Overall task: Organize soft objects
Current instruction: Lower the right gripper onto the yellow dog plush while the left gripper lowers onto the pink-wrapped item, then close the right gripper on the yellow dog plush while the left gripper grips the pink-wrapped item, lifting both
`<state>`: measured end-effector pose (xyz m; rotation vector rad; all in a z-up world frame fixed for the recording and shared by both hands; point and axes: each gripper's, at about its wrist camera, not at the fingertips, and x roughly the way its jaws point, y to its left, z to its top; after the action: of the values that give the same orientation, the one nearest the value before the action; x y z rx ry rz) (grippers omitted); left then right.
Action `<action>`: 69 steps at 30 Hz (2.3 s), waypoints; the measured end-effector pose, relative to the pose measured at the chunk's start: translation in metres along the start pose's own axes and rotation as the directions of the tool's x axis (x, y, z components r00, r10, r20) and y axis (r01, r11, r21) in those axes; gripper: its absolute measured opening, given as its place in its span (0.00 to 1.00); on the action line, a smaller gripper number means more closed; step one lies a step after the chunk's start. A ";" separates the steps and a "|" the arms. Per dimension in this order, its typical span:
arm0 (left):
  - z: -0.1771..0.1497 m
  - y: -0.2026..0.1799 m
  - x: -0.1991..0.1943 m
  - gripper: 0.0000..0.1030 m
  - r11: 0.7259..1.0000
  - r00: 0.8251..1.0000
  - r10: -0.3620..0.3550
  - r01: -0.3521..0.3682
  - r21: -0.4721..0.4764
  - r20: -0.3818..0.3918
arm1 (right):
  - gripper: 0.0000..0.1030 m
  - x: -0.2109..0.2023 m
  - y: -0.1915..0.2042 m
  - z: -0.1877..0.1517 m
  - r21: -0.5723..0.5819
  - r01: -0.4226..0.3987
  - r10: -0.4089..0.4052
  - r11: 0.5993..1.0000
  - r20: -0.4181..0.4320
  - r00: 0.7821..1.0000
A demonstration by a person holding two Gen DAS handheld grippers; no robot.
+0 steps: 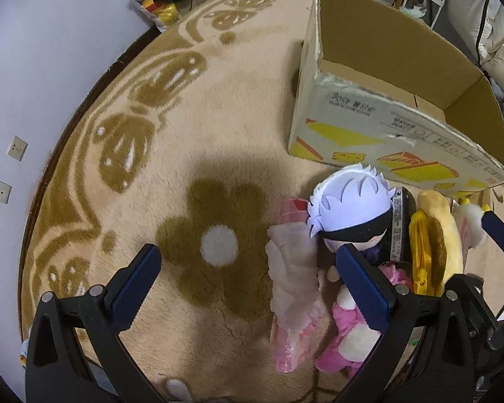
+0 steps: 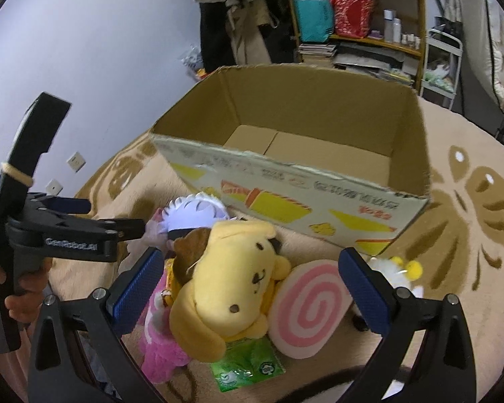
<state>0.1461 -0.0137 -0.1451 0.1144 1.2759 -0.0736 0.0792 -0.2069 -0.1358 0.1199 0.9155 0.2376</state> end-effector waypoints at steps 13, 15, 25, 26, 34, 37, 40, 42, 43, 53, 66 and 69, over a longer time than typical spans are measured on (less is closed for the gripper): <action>-0.007 -0.002 0.020 1.00 1.000 0.999 0.014 -0.014 0.001 -0.046 | 0.91 0.015 0.006 -0.007 -0.030 -0.044 0.041 0.999 -0.076 0.996; -0.008 -0.001 0.023 1.00 1.000 0.999 0.006 -0.006 -0.003 -0.050 | 0.89 0.018 0.006 -0.009 -0.023 -0.049 0.047 0.999 -0.083 0.995; -0.010 0.000 0.033 1.00 1.000 0.997 0.022 -0.022 -0.003 -0.079 | 0.88 0.022 0.002 -0.012 0.004 -0.035 0.035 0.999 -0.101 0.994; -0.010 0.001 0.033 1.00 1.000 0.996 0.018 -0.018 0.000 -0.083 | 0.89 0.023 0.000 -0.012 0.011 -0.038 0.039 0.999 -0.101 0.994; -0.010 0.004 0.043 0.88 0.999 0.993 0.029 -0.027 0.016 -0.112 | 0.86 0.024 -0.003 -0.013 0.027 -0.049 0.052 0.998 -0.101 0.994; -0.010 0.005 0.044 0.79 1.000 0.994 0.012 -0.010 0.018 -0.112 | 0.82 0.023 -0.004 -0.014 0.029 -0.055 0.057 0.998 -0.101 0.993; -0.009 0.007 0.046 0.66 0.999 0.992 -0.031 0.032 0.010 -0.124 | 0.76 0.022 -0.002 -0.014 0.021 -0.057 0.059 0.998 -0.098 0.993; -0.009 0.007 0.046 0.56 0.998 0.990 -0.057 0.058 0.008 -0.126 | 0.61 0.021 0.000 -0.013 0.017 -0.077 0.078 0.997 -0.098 0.992; -0.013 0.004 0.044 0.51 0.997 0.989 -0.070 0.071 0.006 -0.127 | 0.59 0.021 0.001 -0.013 0.015 -0.077 0.079 0.997 -0.098 0.992; -0.016 -0.005 0.041 0.18 0.985 0.980 -0.167 0.169 0.013 -0.113 | 0.46 0.014 0.002 -0.010 0.019 -0.064 0.066 0.998 -0.083 0.994; -0.020 -0.007 -0.005 0.15 0.997 0.997 -0.035 0.030 0.078 0.066 | 0.43 -0.010 -0.003 -0.007 0.059 -0.052 0.052 0.997 -0.009 0.999; -0.023 -0.013 -0.024 0.15 0.998 0.990 -0.018 0.009 0.068 0.137 | 0.43 -0.023 -0.003 -0.005 0.053 -0.044 0.043 0.998 0.035 0.998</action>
<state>0.1162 -0.0239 -0.1294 0.1564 1.1364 -0.1342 0.0624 -0.2160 -0.1212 0.1929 0.8861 0.2507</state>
